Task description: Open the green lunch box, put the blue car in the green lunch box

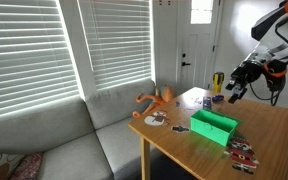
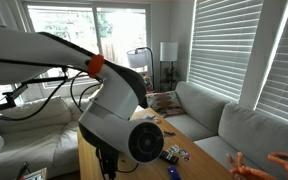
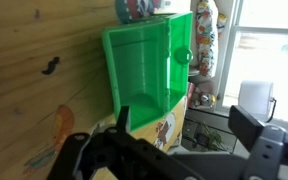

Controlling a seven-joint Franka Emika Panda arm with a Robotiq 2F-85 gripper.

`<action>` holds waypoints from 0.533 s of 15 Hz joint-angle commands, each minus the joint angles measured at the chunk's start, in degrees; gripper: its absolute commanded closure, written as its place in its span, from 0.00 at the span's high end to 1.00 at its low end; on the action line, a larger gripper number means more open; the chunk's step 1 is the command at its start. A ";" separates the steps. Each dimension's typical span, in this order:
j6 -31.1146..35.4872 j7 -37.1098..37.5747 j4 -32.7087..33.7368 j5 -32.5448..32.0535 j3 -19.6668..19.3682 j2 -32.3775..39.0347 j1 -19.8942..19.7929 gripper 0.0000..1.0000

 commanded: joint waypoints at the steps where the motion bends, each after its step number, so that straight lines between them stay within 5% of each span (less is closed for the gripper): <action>1: 1.77 -0.93 2.91 -9.56 0.61 -0.16 0.24 1.00; 8: 2.79 -5.24 9.43 -26.27 0.73 0.40 0.65 1.00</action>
